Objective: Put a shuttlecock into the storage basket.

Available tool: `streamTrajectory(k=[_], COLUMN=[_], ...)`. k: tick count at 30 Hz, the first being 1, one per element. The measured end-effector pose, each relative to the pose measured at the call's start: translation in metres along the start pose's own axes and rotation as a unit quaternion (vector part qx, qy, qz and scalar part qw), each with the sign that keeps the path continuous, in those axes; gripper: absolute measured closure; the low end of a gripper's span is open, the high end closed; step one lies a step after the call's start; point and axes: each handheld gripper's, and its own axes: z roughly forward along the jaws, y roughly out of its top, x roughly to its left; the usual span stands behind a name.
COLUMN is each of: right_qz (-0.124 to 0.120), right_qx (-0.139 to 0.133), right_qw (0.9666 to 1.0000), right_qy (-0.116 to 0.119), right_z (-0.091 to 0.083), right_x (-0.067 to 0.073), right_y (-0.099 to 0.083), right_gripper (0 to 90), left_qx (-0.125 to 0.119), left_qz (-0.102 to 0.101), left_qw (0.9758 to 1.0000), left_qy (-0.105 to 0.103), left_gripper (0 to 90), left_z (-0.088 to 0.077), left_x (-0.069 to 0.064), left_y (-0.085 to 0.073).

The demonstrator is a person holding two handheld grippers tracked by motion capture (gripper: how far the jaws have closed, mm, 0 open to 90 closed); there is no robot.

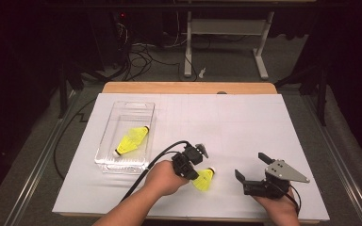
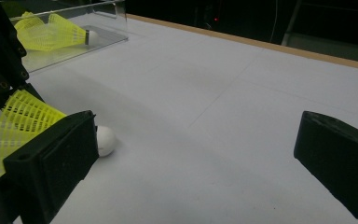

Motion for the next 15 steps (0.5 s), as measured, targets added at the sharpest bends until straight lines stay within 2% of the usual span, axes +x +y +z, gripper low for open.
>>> streamTrajectory(k=[6,15], right_qz=[-0.001,-0.001], right_qx=[0.001,0.000], right_qw=[1.0000,1.0000], right_qy=[-0.001,0.000], right_z=[0.000,0.000], right_x=[0.000,0.000], right_y=[0.000,0.000], right_gripper=[0.3,0.3], left_qx=[0.005,0.012], left_qz=[0.006,0.002], left_qw=[1.0000,0.9999], left_qy=[-0.002,-0.008], left_gripper=[87.7,87.8], left_z=[-0.007,-0.016], left_x=[0.000,0.006], left_y=[-0.004,-0.012])
